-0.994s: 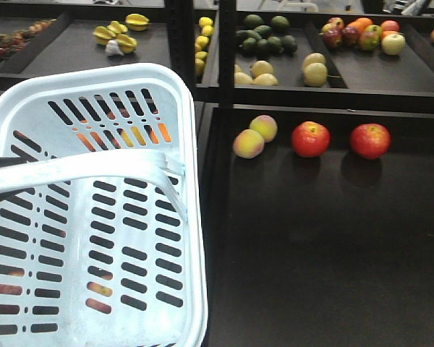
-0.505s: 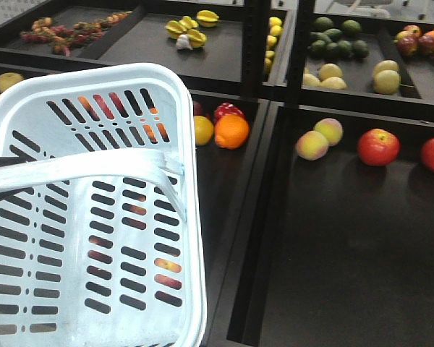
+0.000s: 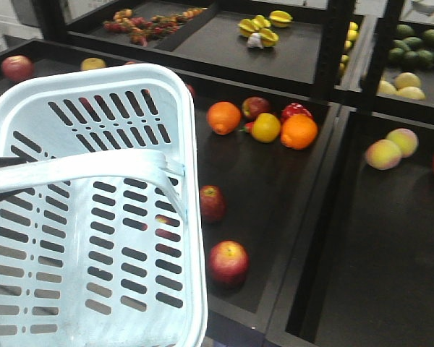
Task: Pick three apples into basket with both arms
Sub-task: 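Drive the base away from the table carrying the basket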
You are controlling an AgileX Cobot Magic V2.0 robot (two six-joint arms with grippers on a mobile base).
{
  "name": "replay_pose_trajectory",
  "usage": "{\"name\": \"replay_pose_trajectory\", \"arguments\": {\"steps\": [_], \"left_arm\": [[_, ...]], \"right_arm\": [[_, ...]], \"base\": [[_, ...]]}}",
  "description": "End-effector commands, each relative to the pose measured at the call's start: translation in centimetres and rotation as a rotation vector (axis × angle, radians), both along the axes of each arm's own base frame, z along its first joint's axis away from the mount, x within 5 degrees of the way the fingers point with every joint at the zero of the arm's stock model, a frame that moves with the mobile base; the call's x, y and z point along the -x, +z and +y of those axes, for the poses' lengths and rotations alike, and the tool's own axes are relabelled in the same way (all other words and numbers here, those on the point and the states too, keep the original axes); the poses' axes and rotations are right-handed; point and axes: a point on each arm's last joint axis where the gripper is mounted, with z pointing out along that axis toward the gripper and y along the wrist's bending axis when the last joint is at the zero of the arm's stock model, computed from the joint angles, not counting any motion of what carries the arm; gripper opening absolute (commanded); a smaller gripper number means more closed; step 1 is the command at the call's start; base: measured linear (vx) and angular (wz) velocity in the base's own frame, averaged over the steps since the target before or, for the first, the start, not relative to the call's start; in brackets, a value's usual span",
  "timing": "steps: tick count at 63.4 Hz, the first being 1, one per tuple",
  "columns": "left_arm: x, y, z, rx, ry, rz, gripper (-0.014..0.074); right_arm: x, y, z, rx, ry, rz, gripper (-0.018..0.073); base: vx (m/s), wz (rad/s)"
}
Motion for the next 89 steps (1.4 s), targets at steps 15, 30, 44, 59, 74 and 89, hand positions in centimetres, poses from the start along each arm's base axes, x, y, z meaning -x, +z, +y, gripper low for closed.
{"name": "replay_pose_trajectory", "arguments": {"steps": [15, 30, 44, 59, 74, 89], "left_arm": [[0.07, 1.88, 0.04, 0.102, 0.016, -0.084, -0.0007], [0.07, 1.88, 0.04, 0.102, 0.016, -0.084, -0.0007], [0.07, 1.88, 0.04, 0.102, 0.016, -0.084, -0.0007], [0.07, 1.88, 0.04, 0.102, 0.016, -0.084, -0.0007], [0.07, 1.88, 0.04, 0.102, 0.016, -0.084, -0.0007], [0.07, 1.88, 0.04, 0.102, 0.016, -0.084, -0.0007]], "right_arm": [[-0.03, 0.22, -0.02, 0.009, -0.005, -0.059, -0.0009], [-0.03, 0.22, -0.02, 0.009, -0.005, -0.059, -0.0009], [-0.03, 0.22, -0.02, 0.009, -0.005, -0.059, -0.0009], [-0.03, 0.22, -0.02, 0.009, -0.005, -0.059, -0.0009], [-0.03, 0.22, -0.02, 0.009, -0.005, -0.059, -0.0009], [-0.03, 0.22, -0.02, 0.009, -0.005, -0.059, -0.0009]], "base": [[-0.03, 0.40], [-0.01, 0.41], [0.00, 0.37], [0.01, 0.37], [0.02, 0.38], [0.02, 0.41]]}}
